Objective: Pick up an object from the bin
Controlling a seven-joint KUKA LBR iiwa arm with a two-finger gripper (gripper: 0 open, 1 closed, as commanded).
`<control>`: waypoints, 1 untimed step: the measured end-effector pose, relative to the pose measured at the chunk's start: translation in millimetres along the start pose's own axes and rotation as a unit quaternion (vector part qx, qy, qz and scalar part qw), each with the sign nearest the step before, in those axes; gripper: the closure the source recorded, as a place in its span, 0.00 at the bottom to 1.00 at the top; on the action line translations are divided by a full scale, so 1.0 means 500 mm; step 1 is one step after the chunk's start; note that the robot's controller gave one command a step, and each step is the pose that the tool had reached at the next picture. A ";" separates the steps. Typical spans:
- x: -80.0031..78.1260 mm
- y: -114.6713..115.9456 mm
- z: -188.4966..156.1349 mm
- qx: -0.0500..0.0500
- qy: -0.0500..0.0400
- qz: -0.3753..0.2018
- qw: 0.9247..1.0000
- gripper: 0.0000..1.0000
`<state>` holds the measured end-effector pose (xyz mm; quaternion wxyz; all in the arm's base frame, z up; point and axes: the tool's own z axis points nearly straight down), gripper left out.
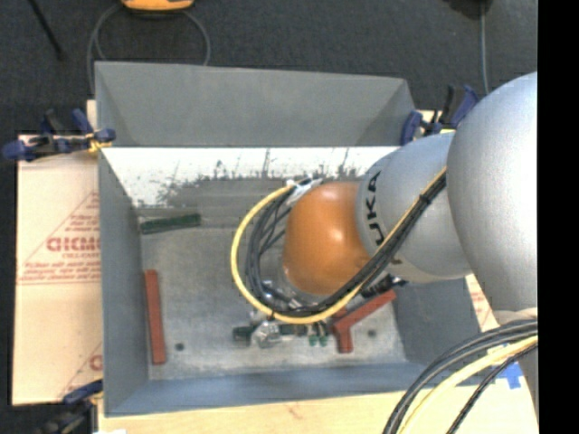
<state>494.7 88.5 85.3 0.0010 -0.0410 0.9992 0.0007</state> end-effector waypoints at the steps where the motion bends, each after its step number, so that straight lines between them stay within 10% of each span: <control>1: -0.012 0.003 -0.041 0.001 0.001 -0.001 1.000 1.00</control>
Offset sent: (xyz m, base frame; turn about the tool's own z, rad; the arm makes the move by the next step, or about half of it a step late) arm 0.0031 0.0087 0.0381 0.0128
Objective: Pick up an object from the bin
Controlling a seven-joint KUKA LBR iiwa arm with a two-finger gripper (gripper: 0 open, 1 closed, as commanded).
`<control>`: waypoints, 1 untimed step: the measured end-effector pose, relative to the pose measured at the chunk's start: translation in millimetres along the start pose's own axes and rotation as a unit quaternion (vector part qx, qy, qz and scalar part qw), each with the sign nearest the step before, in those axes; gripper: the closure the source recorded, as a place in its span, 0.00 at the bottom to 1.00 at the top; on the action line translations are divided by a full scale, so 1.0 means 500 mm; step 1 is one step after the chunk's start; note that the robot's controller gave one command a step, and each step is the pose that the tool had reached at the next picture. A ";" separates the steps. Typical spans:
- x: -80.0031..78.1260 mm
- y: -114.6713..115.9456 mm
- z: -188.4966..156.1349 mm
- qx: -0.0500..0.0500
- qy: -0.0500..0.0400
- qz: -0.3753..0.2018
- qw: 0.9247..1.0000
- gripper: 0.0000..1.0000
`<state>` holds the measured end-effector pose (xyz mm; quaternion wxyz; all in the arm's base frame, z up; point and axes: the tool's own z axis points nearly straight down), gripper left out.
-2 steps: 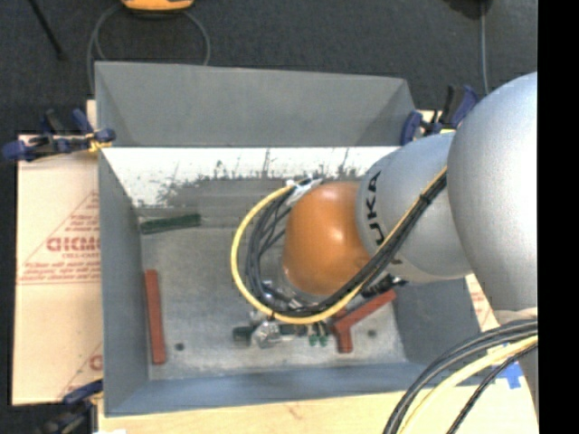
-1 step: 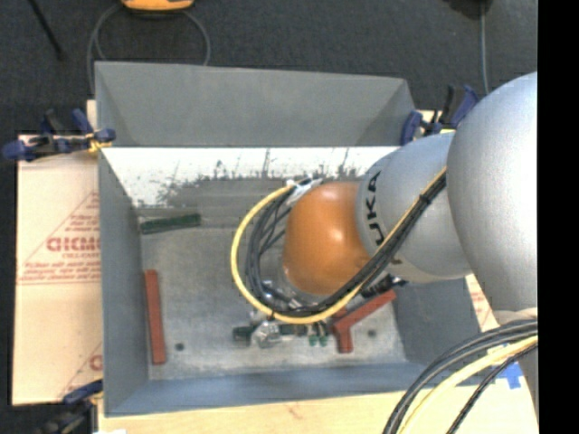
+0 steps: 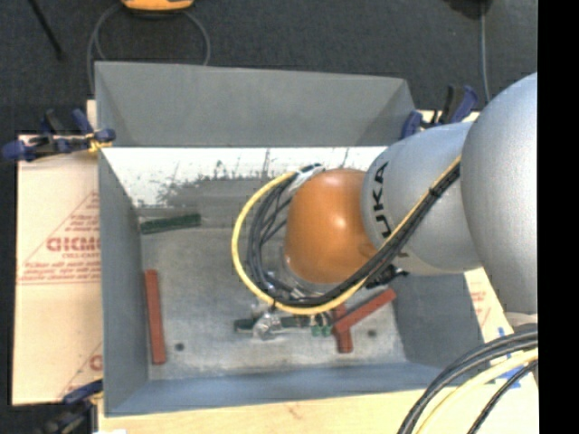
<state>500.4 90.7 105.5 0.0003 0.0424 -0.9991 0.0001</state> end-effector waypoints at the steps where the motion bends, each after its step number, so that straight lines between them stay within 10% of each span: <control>1: 0.001 0.010 -0.034 -0.001 -0.002 0.006 1.000 1.00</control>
Offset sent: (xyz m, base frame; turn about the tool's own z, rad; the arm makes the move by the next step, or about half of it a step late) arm 0.0035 -0.0012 0.1062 0.0680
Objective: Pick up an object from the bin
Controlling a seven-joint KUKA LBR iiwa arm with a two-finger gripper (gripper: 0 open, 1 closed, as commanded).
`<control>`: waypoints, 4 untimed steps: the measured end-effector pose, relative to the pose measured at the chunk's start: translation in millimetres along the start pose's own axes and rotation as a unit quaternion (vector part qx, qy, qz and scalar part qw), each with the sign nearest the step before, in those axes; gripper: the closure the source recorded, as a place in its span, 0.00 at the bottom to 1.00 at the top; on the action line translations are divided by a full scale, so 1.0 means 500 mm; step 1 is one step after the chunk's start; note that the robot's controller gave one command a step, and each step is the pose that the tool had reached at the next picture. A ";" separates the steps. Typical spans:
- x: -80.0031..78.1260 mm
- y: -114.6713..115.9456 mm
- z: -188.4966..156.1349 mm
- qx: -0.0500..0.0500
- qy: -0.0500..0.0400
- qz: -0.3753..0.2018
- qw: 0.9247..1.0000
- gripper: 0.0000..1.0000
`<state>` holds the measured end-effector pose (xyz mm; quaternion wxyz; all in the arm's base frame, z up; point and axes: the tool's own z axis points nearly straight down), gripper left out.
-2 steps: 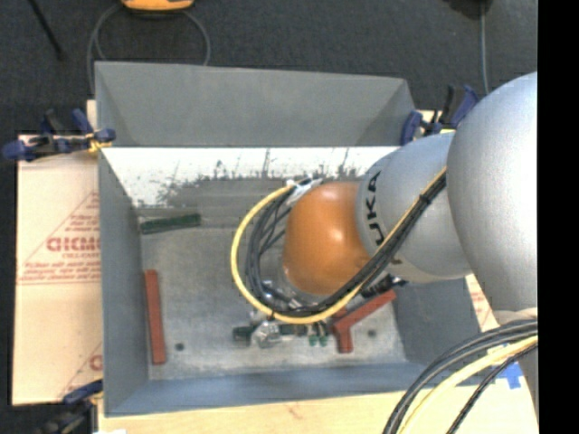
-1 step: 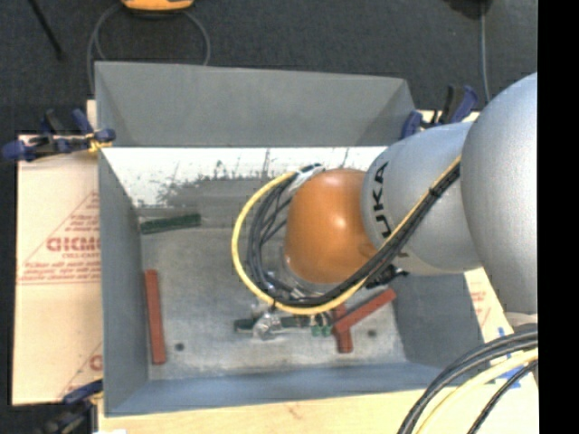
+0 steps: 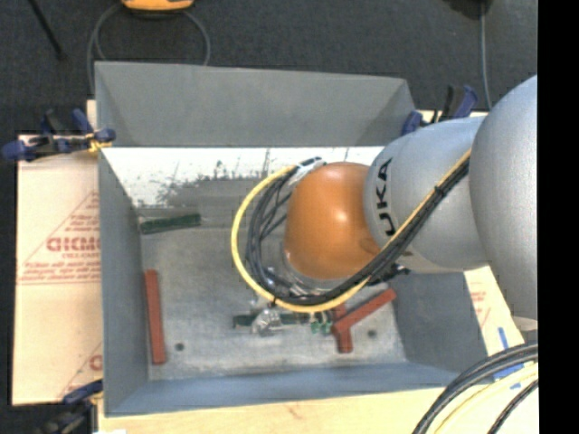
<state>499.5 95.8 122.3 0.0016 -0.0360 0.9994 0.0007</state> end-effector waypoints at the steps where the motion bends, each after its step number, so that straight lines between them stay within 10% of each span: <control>1: -0.008 -0.011 -0.177 0.000 0.001 0.025 1.000 0.00; 3: -0.025 -0.027 -0.074 0.000 -0.004 0.013 1.000 0.00; 4: -0.051 -0.078 0.080 0.000 -0.001 -0.042 0.999 1.00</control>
Offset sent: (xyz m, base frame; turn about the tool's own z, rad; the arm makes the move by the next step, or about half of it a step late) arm 0.0000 0.0000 0.0000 0.0000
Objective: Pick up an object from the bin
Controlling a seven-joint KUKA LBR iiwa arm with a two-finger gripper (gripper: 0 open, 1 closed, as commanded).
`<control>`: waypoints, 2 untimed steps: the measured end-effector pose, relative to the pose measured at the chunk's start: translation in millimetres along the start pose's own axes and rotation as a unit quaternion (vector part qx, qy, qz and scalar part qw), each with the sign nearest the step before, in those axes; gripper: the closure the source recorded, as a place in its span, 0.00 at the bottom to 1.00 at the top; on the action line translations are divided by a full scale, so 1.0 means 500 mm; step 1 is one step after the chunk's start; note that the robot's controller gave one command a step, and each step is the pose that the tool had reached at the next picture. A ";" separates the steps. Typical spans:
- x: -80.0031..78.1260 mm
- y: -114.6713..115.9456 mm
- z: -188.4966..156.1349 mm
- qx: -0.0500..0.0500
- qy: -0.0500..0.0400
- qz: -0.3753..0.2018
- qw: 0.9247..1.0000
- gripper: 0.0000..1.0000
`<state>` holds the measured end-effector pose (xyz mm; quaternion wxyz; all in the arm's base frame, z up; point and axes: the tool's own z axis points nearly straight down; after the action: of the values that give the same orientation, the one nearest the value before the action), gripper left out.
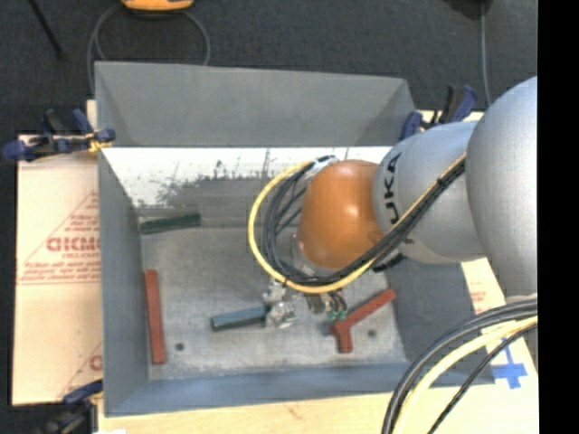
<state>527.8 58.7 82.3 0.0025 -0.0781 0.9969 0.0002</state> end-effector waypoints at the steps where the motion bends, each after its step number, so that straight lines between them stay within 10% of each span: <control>1: 0.000 0.000 0.000 0.000 0.000 0.000 1.000 1.00; 2: -0.007 -0.001 0.001 0.000 0.005 -0.007 1.000 1.00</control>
Offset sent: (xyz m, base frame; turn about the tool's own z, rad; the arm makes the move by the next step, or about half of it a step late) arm 0.0085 -0.0007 -0.0079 -0.0312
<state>531.6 58.7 81.7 -0.0020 -0.0854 0.9963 0.0000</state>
